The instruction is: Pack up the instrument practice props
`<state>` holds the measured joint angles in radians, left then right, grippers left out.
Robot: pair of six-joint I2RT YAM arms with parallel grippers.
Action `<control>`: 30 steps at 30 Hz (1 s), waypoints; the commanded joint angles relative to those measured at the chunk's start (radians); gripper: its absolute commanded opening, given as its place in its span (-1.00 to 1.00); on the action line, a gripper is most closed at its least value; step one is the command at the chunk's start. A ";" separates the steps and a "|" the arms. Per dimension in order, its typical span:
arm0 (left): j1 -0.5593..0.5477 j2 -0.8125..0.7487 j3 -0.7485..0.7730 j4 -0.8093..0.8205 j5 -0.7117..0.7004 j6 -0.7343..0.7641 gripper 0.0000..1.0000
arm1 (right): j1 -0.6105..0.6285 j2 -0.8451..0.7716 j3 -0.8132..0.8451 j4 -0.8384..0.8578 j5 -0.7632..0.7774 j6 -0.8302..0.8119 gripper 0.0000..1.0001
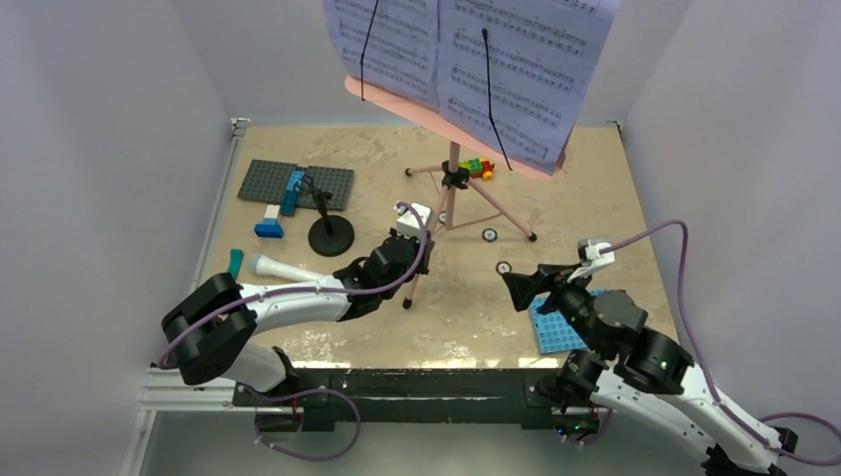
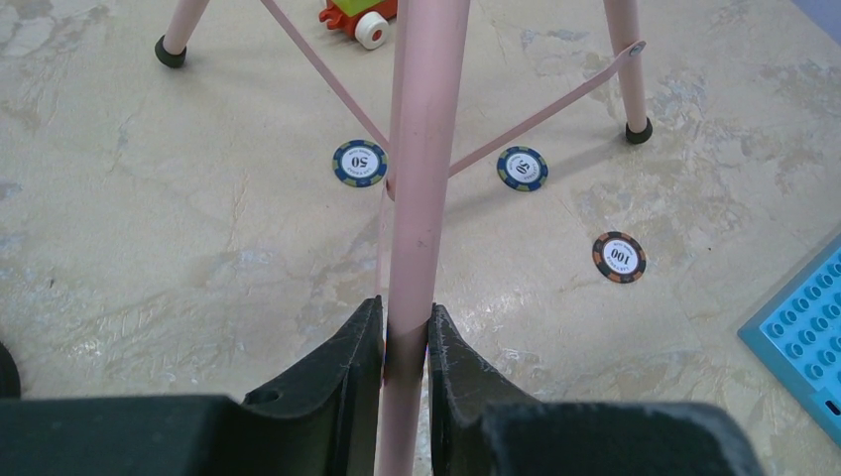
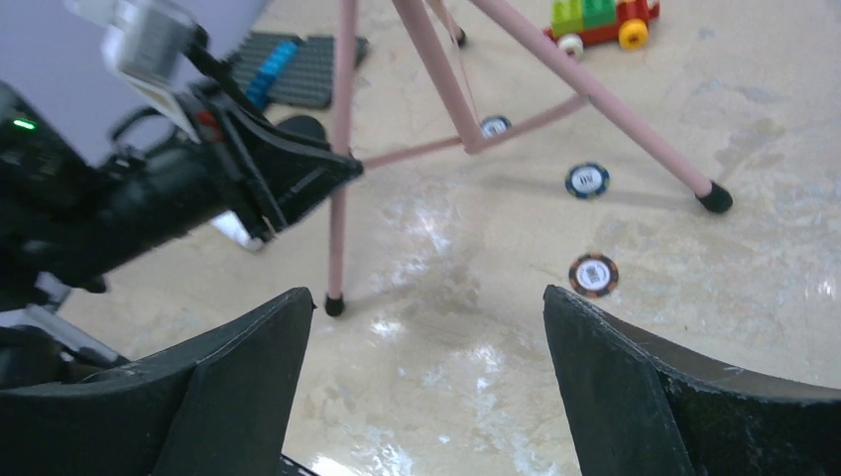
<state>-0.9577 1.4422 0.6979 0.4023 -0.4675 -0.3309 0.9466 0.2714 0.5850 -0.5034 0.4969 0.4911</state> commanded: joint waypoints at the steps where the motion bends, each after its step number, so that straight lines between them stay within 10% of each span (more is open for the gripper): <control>1: 0.046 0.050 -0.018 -0.218 -0.147 -0.014 -1.00 | -0.002 -0.056 0.137 -0.014 -0.088 -0.072 0.82; 30: 0.147 0.063 0.043 -0.509 -0.242 -0.131 -1.00 | -0.001 -0.087 0.300 0.009 -0.092 -0.156 0.84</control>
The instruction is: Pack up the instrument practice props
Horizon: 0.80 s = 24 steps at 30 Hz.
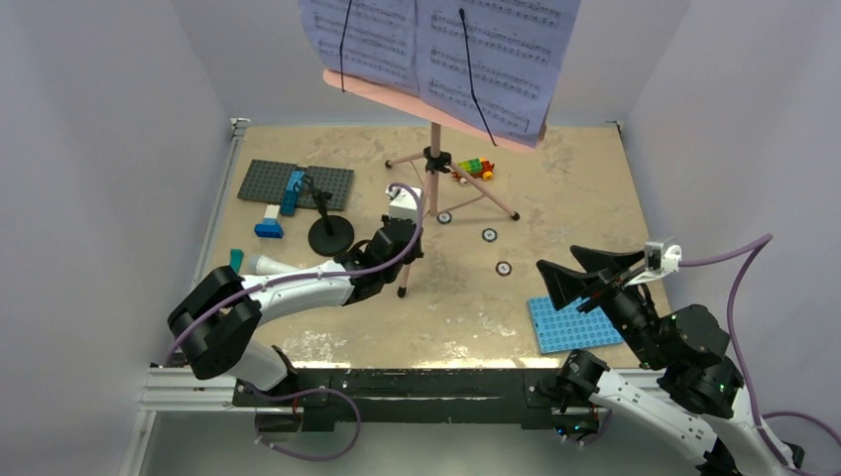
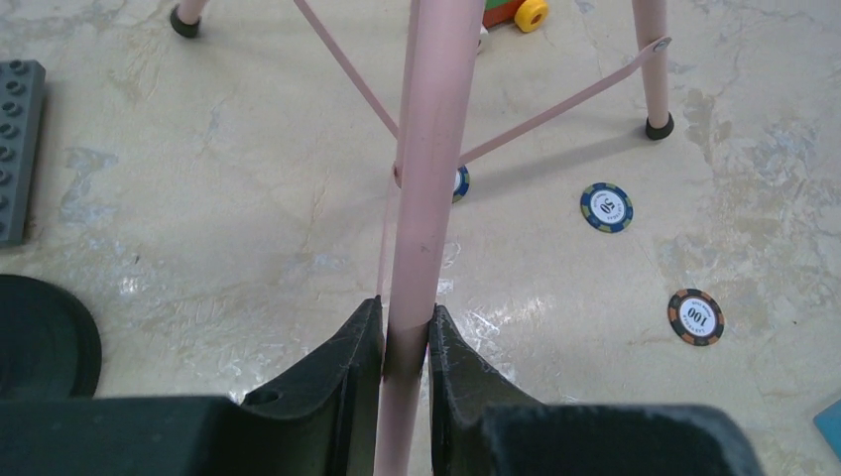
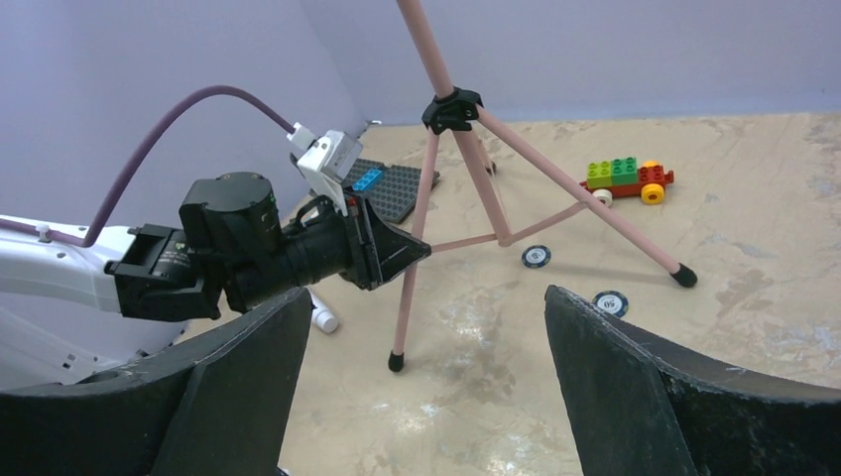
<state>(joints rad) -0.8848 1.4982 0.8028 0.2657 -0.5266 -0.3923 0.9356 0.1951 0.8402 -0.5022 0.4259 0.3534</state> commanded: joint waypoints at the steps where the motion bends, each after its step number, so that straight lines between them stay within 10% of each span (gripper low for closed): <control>1: 0.073 -0.008 -0.063 -0.375 -0.166 -0.071 -0.94 | 0.009 -0.013 0.043 0.004 -0.021 -0.015 0.84; 24: 0.000 -0.312 0.074 -0.433 0.083 -0.062 0.31 | 0.010 -0.017 0.008 -0.006 -0.046 0.014 0.89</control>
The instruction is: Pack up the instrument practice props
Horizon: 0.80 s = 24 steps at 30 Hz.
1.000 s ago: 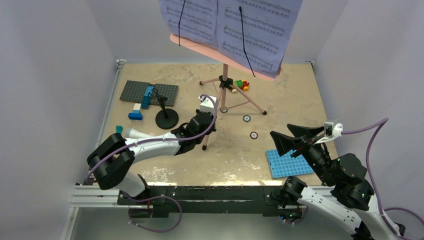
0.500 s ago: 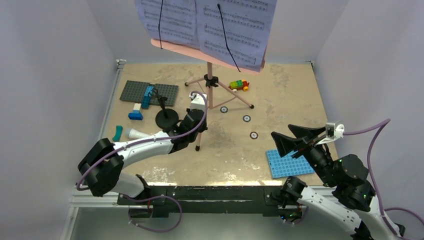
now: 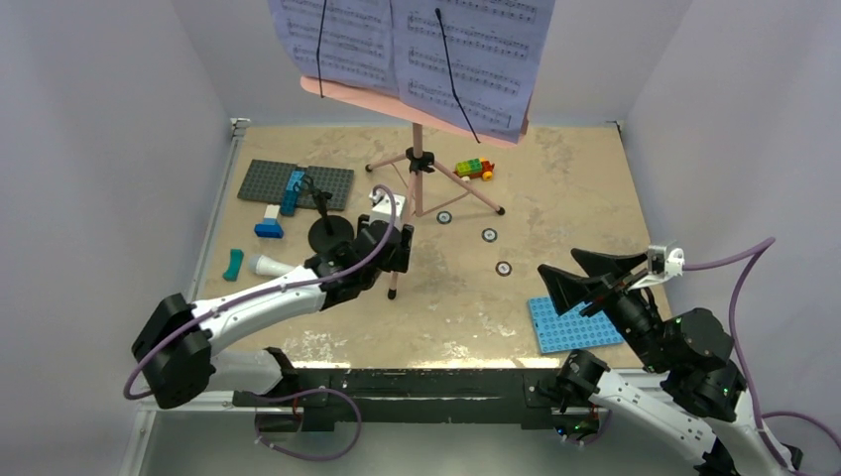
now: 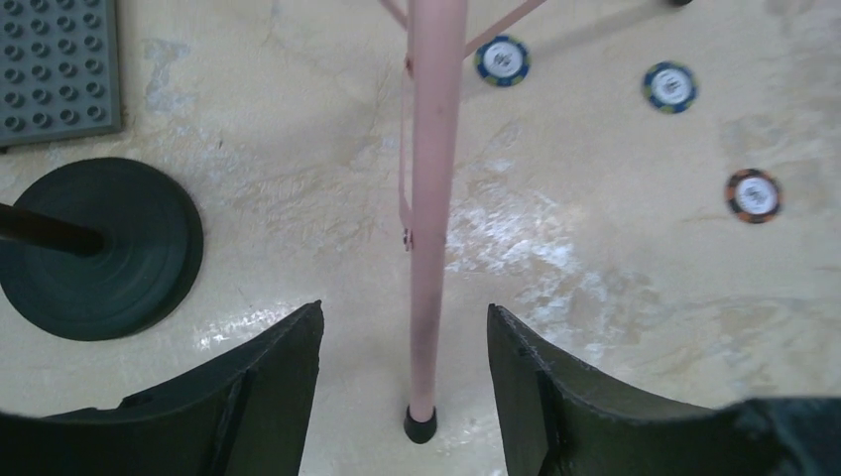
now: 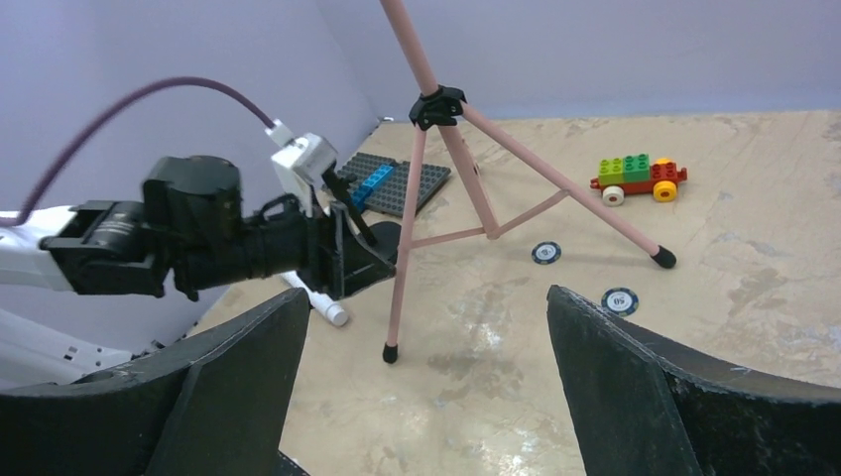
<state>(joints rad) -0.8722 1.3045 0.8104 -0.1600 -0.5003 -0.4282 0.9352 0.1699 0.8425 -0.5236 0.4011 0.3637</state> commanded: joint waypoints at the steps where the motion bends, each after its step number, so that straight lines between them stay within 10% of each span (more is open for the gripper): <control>1: -0.014 -0.151 0.063 -0.007 0.068 -0.044 0.33 | 0.011 0.014 0.003 0.018 -0.014 0.004 0.90; 6: -0.014 -0.388 -0.071 0.133 0.124 -0.130 0.99 | 0.010 0.014 -0.030 0.087 0.047 0.002 0.96; 14: 0.010 -0.678 -0.142 0.337 0.391 -0.121 0.80 | 0.010 0.130 0.092 0.104 0.003 -0.068 0.91; 24: 0.009 -0.469 0.388 0.211 0.636 -0.061 0.63 | 0.010 0.296 0.249 0.295 0.065 -0.201 0.62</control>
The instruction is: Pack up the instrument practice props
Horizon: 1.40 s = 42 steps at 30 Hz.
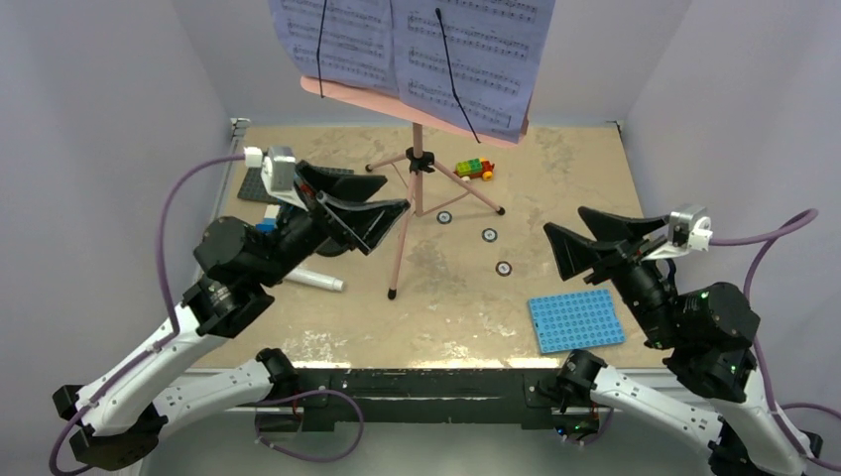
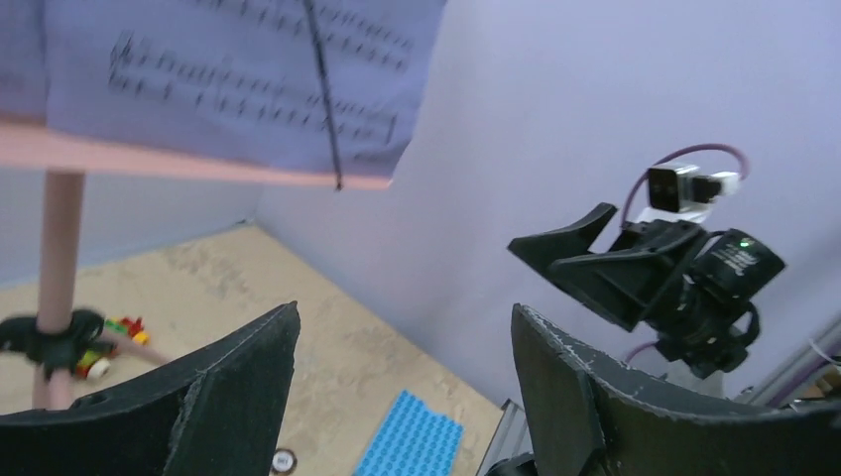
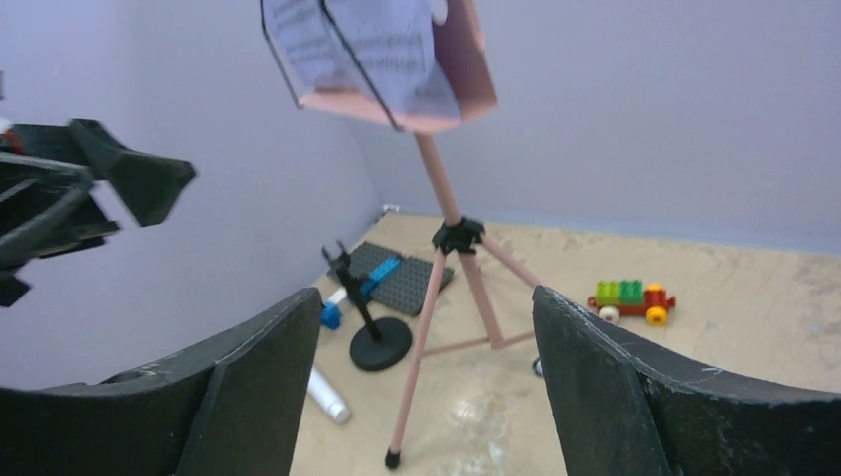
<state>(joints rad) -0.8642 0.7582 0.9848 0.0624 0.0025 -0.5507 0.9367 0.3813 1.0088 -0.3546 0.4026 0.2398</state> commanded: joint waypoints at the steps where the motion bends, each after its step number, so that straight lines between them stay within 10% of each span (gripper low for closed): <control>1: 0.001 0.104 0.261 -0.019 0.136 0.077 0.63 | 0.008 0.106 0.104 0.137 0.090 -0.088 0.59; 13: 0.001 0.209 0.402 0.111 0.129 0.118 0.72 | -0.011 0.370 0.341 0.192 0.044 -0.220 0.46; 28: 0.002 0.231 0.503 -0.174 0.110 0.058 0.70 | -0.361 0.531 0.433 0.089 -0.460 -0.008 0.21; 42: 0.002 0.237 0.494 -0.178 0.103 0.092 0.70 | -0.398 0.585 0.437 0.108 -0.459 0.010 0.07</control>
<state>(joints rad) -0.8642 0.9981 1.4605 -0.1287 0.1188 -0.4778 0.5472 0.9604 1.4082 -0.2775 -0.0452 0.2367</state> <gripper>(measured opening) 0.851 0.541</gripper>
